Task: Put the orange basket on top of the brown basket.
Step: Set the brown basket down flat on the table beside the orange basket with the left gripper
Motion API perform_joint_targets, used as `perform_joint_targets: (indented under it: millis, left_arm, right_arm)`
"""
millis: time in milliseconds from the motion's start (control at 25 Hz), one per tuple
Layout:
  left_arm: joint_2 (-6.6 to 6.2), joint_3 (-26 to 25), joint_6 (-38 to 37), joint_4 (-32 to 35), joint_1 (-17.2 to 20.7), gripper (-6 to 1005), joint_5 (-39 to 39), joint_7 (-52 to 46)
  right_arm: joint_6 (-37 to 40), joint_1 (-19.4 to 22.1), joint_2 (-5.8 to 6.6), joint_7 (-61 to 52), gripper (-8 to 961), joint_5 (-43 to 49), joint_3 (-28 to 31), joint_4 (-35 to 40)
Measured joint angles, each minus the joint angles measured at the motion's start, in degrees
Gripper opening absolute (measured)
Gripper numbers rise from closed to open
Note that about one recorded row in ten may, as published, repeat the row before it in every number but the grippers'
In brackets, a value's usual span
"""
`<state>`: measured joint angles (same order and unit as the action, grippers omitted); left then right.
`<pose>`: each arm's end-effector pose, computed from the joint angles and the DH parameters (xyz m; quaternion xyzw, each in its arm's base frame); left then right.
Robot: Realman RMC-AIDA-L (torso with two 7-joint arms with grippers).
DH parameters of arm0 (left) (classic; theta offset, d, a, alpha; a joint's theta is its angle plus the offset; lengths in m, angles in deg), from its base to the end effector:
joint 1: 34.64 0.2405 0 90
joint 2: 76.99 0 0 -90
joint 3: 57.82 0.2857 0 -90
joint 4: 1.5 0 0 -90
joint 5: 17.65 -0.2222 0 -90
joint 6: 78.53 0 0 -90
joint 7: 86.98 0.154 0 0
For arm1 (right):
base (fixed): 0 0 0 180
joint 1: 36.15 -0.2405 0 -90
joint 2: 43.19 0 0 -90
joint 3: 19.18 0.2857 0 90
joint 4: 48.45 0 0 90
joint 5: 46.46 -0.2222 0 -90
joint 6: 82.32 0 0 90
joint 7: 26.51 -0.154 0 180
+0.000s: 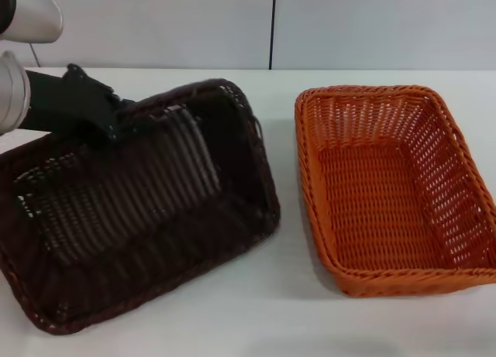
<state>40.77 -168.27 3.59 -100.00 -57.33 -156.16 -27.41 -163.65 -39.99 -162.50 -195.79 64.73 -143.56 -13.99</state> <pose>-0.1874 0.3782 0.0674 -0.9433 -0.1027 0.0607 0.3098 0.3884 0.2588 0.0283 -0.4211 0.2558 0.3213 0.8087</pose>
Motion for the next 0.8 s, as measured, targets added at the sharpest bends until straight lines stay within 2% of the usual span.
perform_joint_targets:
  millis: [40,80,120,520,800]
  left_arm:
    - [-0.03,-3.69,4.06,2.75,-3.09,231,1.59,4.63]
    - [-0.03,-3.69,4.06,2.75,-3.09,222,1.59,4.63]
    - [-0.04,-5.38,5.89,4.85,-5.52,214,2.26,6.84]
    - [-0.29,-5.76,10.19,4.73,-9.58,213,2.14,10.5]
    - [-0.23,-5.94,7.72,12.61,-13.69,236,1.75,14.38]
  right_arm:
    - [-0.22,0.13,-0.07,0.0,640,-0.05,-0.49,0.11]
    - [-0.22,0.13,-0.07,0.0,640,-0.05,-0.49,0.11]
    - [-0.47,0.28,-0.12,0.0,640,-0.1,-0.86,0.26]
    - [-1.02,0.68,-0.13,0.0,638,-0.19,-1.31,0.67]
    - [-1.03,0.66,-0.13,0.0,636,-0.2,-1.31,0.52]
